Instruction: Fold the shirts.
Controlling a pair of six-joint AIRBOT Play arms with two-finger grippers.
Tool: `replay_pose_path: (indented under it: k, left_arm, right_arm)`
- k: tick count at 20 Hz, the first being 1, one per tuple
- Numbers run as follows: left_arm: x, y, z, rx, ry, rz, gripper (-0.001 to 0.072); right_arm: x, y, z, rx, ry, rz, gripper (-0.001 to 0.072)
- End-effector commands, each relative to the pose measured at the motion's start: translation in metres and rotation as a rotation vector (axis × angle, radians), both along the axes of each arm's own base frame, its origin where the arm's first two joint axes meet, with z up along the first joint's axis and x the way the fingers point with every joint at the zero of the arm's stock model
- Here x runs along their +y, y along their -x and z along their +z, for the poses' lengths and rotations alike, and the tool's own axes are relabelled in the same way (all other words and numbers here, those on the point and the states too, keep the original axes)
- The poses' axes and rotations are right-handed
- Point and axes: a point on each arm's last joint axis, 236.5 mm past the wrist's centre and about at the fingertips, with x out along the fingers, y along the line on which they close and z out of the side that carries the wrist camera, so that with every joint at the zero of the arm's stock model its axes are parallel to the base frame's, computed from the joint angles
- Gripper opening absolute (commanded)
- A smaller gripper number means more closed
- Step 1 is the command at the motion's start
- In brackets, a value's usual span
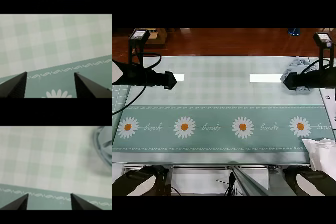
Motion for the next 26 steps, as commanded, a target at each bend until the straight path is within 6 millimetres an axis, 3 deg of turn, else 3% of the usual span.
replay_pose_path:
  k: [1,3,4,6,8,10,14,17,20,21,24,26]
  left_arm:
    - [0.0,-0.003,-0.001,-0.004,0.002,0.002,0.0691]
    - [-0.001,-0.01,0.001,-0.03,0.006,0.005,0.0691]
    - [-0.001,-0.017,0.005,-0.062,0.013,0.01,0.0691]
    - [-0.003,-0.026,0.013,-0.112,0.023,0.014,0.069]
    - [-0.003,-0.027,0.013,-0.116,0.024,0.014,0.0691]
    - [-0.003,-0.023,0.01,-0.097,0.022,0.011,0.069]
    - [-0.01,-0.007,0.0,-0.013,0.049,0.0,0.069]
    - [-0.012,0.005,-0.007,0.047,0.055,-0.008,0.069]
    - [-0.013,0.017,-0.014,0.105,0.051,-0.017,0.069]
    - [-0.013,0.019,-0.014,0.113,0.049,-0.018,0.069]
    - [-0.015,0.022,-0.015,0.126,0.06,-0.021,0.0689]
    - [-0.016,0.024,-0.016,0.139,0.062,-0.024,0.0689]
  right_arm:
    - [-0.058,-0.042,0.037,-0.235,0.078,-0.214,0.0591]
    - [-0.107,-0.06,0.057,-0.361,0.099,-0.361,0.0582]
    - [-0.131,-0.067,0.057,-0.377,0.086,-0.434,0.0576]
    - [-0.174,-0.076,0.036,-0.333,0.056,-0.554,0.0576]
    - [-0.197,-0.088,0.001,-0.264,-0.028,-0.637,0.0577]
    - [-0.206,-0.101,-0.04,-0.191,-0.115,-0.69,0.0577]
    - [-0.197,-0.127,-0.114,-0.102,-0.229,-0.728,0.0577]
    - [-0.189,-0.142,-0.152,-0.087,-0.328,-0.772,0.0577]
    - [-0.189,-0.144,-0.182,-0.052,-0.342,-0.79,0.0576]
    - [-0.189,-0.144,-0.189,-0.044,-0.341,-0.792,0.0542]
    - [-0.194,-0.154,-0.187,-0.097,-0.35,-0.799,0.0043]
    - [-0.195,-0.161,-0.164,-0.157,-0.37,-0.794,0.0024]
